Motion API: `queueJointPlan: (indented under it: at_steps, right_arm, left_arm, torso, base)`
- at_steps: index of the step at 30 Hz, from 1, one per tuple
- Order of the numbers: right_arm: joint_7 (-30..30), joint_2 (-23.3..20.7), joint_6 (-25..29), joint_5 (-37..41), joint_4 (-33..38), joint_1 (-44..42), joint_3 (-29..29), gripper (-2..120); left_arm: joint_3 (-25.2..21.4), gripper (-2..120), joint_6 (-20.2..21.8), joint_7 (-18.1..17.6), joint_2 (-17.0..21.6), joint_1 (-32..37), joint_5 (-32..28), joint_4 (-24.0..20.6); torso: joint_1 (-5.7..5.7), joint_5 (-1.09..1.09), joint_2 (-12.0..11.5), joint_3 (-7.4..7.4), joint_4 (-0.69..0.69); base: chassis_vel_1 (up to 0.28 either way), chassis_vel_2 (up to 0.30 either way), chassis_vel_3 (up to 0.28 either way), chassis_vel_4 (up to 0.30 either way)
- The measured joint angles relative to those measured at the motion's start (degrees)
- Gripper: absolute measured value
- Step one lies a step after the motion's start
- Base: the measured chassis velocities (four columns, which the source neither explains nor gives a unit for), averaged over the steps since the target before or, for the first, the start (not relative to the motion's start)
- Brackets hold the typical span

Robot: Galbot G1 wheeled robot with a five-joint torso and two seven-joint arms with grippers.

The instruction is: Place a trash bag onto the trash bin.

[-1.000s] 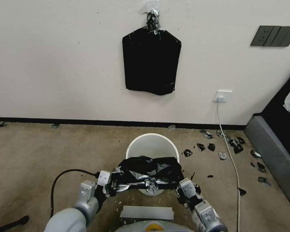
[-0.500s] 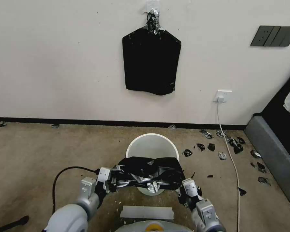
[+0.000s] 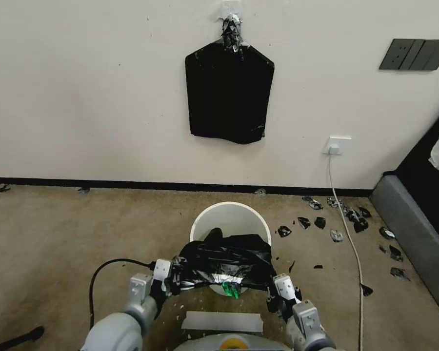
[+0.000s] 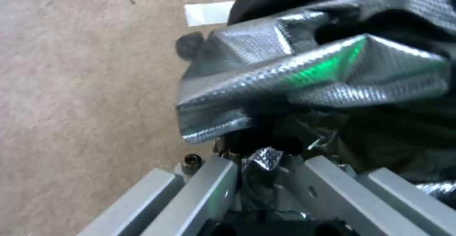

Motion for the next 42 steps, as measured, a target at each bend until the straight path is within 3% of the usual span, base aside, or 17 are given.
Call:
queueJointPlan:
  at_steps: [2, 7, 9, 11, 14, 16, 17, 20, 27, 31, 42]
  right_arm:
    - [-0.86, -0.09, 0.15, -0.87, 0.39, -0.11, 0.12, 0]
    - [-1.99, -0.29, 0.93, -3.4, 2.23, -0.83, 0.54, 18]
    - [-2.58, -0.46, 0.95, -4.21, 2.93, -1.2, 0.87, 19]
    - [-3.97, -0.94, 0.47, -5.79, 4.62, -2.09, 1.65, 32]
    - [-4.82, -1.28, -0.43, -6.49, 5.61, -2.61, 2.15, 41]
    - [-5.42, -1.6, -1.75, -7.23, 6.41, -2.95, 2.66, 48]
    - [-5.42, -1.6, -1.75, -7.23, 6.41, -2.95, 2.66, 48]
    - [-6.39, -2.16, -2.56, -7.86, 7.23, -3.61, 3.12, 64]
    - [-7.34, -3.56, -2.95, -9.49, 8.86, -5.29, 3.96, 89]
    - [-7.55, -3.7, -2.78, -10.64, 10.05, -6.59, 4.1, 99]
    - [-8.06, -4.15, -1.12, -14.23, 11.57, -8.99, 3.6, 100]
  left_arm:
    - [-0.19, 7, -0.48, 0.55, 0.03, 0.12, 0.0, -0.27]
    - [-1.56, 25, -1.68, 2.37, 0.29, 1.3, 0.45, -1.58]
    - [-2.23, 28, -2.06, 3.37, 0.33, 1.7, 0.95, -2.01]
    - [-4.36, 40, -2.73, 6.29, 0.54, 3.0, 2.44, -3.16]
    - [-5.94, 47, -2.82, 8.69, 0.82, 3.96, 3.71, -3.82]
    - [-8.35, 57, -2.84, 12.76, 1.25, 5.06, 5.6, -4.04]
    - [-8.35, 57, -2.84, 12.76, 1.25, 5.06, 5.6, -4.04]
    - [-11.22, 72, -3.13, 18.21, 1.38, 6.06, 7.04, -4.04]
    - [-14.12, 96, -5.07, 24.08, 1.57, 7.14, 8.78, -4.03]
    - [-15.12, 100, -7.56, 26.55, 1.5, 7.76, 9.12, -4.04]
    - [-17.36, 100, -12.23, 33.35, 0.85, 9.04, 10.05, -3.32]
  torso:
    - [0.0, 0.0, 0.0, 0.0, 0.0]
    - [0.0, 0.0, 0.0, 0.0, 0.0]
    - [0.0, 0.0, 0.0, 0.0, 0.0]
    - [0.0, 0.0, 0.0, 0.0, 0.0]
    - [0.0, -0.01, 0.0, 0.0, 0.0]
    - [0.0, 0.0, 0.0, 0.0, 0.0]
    - [0.0, 0.0, 0.0, 0.0, 0.0]
    - [0.0, 0.0, 0.0, 0.0, 0.0]
    - [0.0, -0.01, 0.0, 0.0, 0.0]
    - [0.0, 0.0, 0.0, 0.0, 0.0]
    - [0.0, 0.0, 0.0, -0.01, 0.0]
  base:
    - [0.0, 0.0, 0.0, 0.0]
    - [0.0, 0.0, 0.0, 0.0]
    - [0.0, 0.0, 0.0, 0.0]
    - [0.0, 0.0, 0.0, 0.0]
    - [0.0, 0.0, 0.0, 0.0]
    - [0.0, 0.0, 0.0, 0.0]
    - [0.0, 0.0, 0.0, 0.0]
    - [0.0, 0.0, 0.0, 0.0]
    - [0.0, 0.0, 0.0, 0.0]
    - [0.0, 0.0, 0.0, 0.0]
    - [0.0, 0.0, 0.0, 0.0]
